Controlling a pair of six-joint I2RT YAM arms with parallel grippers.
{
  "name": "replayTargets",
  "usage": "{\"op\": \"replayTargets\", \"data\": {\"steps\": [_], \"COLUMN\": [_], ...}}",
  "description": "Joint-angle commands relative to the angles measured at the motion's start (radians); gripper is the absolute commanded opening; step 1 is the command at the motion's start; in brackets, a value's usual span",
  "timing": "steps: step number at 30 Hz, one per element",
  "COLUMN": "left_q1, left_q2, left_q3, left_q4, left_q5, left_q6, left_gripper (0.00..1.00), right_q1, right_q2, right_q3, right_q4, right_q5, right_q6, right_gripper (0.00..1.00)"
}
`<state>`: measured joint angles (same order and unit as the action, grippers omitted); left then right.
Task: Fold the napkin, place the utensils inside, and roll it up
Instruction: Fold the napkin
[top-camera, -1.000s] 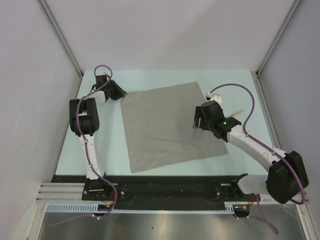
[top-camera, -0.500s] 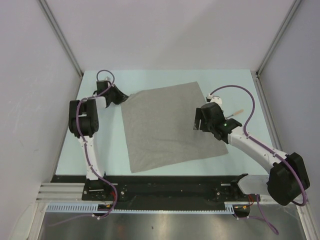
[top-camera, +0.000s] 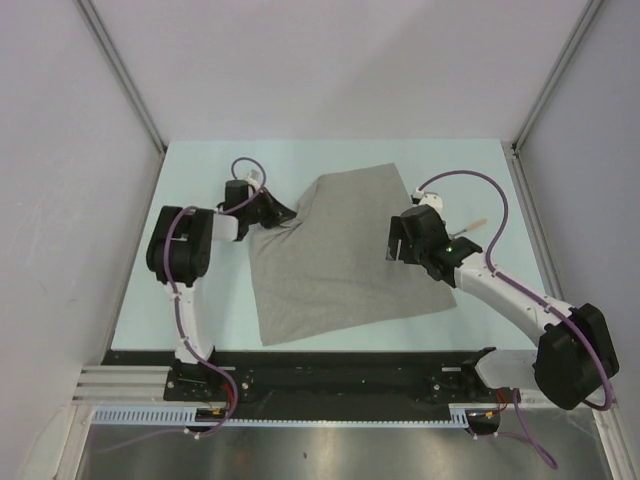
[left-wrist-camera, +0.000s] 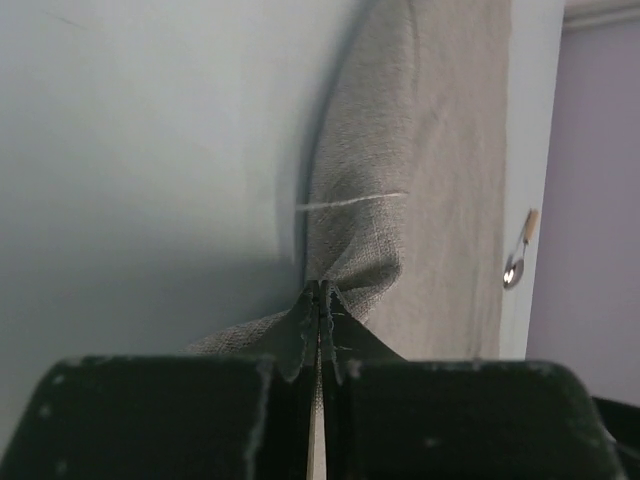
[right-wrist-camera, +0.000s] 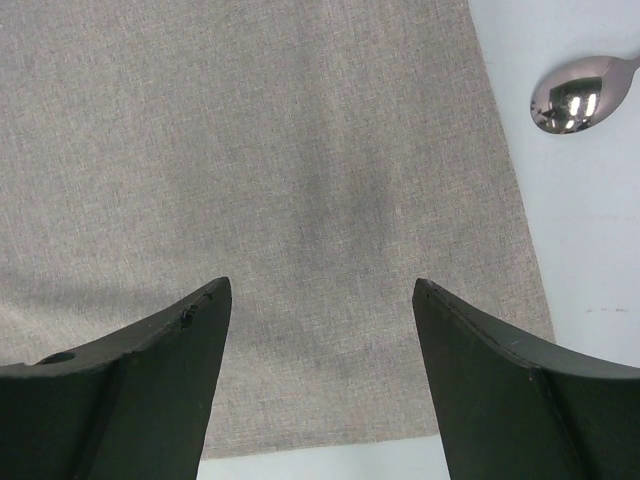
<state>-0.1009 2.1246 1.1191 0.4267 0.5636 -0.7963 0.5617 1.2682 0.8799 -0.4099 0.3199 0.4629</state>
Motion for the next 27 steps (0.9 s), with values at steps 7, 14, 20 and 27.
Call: {"op": "replayTargets", "data": {"steps": [7, 14, 20, 27], "left_q1": [-0.066, -0.12, -0.129, -0.143], "left_q2": [-0.288, -0.316, -0.233, -0.313], "left_q3": [-0.011, 0.01, 0.14, 0.006], "left_q4": [-0.175, -0.282, -0.502, -0.479], "left_q5": [-0.187, -0.387, -0.557, -0.571], "left_q6": [0.301, 0.515, 0.497, 0.319], "left_gripper": [0.37, 0.68, 0.68, 0.66], "right_q1": [0.014, 0.015, 0.017, 0.018], "right_q2": [-0.012, 0.017, 0.005, 0.011], "right_q3": [-0.039, -0.053, -0.056, -0.067], "right_q4": [0.037, 0.071, 0.062, 0.065], "right_q5": [0.013, -0.005, 0.01, 0.013], "right_q6": [0.006, 0.007, -0.003, -0.004], "right_gripper": [0.79, 0.79, 0.79, 0.79]}}
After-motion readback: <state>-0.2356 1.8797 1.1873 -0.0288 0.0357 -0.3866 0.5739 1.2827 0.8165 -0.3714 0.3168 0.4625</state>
